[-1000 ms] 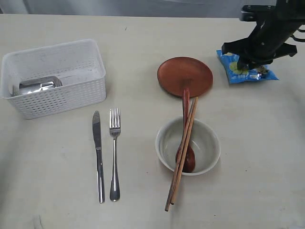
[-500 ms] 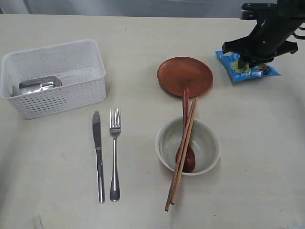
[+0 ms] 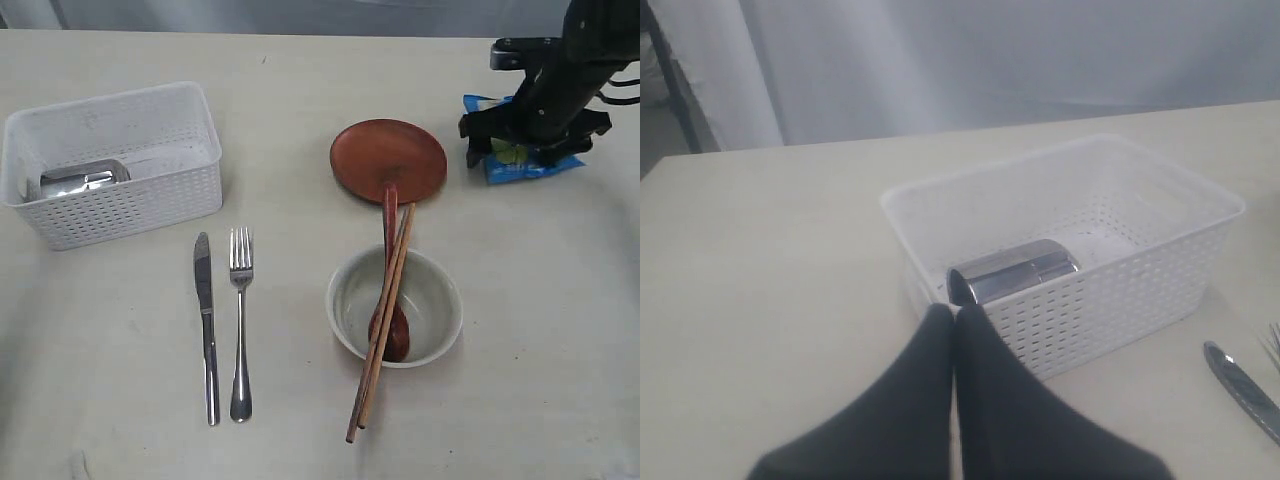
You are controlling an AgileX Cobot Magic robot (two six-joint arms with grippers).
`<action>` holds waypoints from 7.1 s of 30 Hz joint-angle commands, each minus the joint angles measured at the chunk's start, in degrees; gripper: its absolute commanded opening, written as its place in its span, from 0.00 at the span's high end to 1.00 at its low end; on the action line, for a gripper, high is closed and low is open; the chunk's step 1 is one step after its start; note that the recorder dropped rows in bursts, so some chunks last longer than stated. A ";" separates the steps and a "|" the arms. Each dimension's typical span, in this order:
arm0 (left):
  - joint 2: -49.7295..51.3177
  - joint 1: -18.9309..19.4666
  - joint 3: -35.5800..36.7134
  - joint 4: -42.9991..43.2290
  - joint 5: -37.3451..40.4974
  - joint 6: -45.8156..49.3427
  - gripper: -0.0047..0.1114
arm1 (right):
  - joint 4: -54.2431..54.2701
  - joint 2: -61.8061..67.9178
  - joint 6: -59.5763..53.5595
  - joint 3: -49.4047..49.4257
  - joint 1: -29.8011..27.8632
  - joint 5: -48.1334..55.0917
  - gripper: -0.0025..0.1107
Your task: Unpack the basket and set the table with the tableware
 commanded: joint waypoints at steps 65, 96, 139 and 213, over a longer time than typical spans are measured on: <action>-0.18 -0.24 0.15 0.02 -0.60 0.09 0.96 | -5.66 -5.93 4.13 -10.52 17.52 21.70 0.40; -0.18 -0.24 0.15 0.02 -0.60 0.09 0.96 | -5.79 -5.65 3.73 -10.76 17.62 18.42 0.06; -0.18 -0.24 0.15 0.02 -0.60 0.09 0.96 | 6.28 -2.34 -2.77 -11.41 8.87 21.30 0.05; -0.18 -0.24 0.15 0.02 -0.60 0.09 0.96 | 14.00 -4.79 -8.23 -16.67 14.34 22.63 0.98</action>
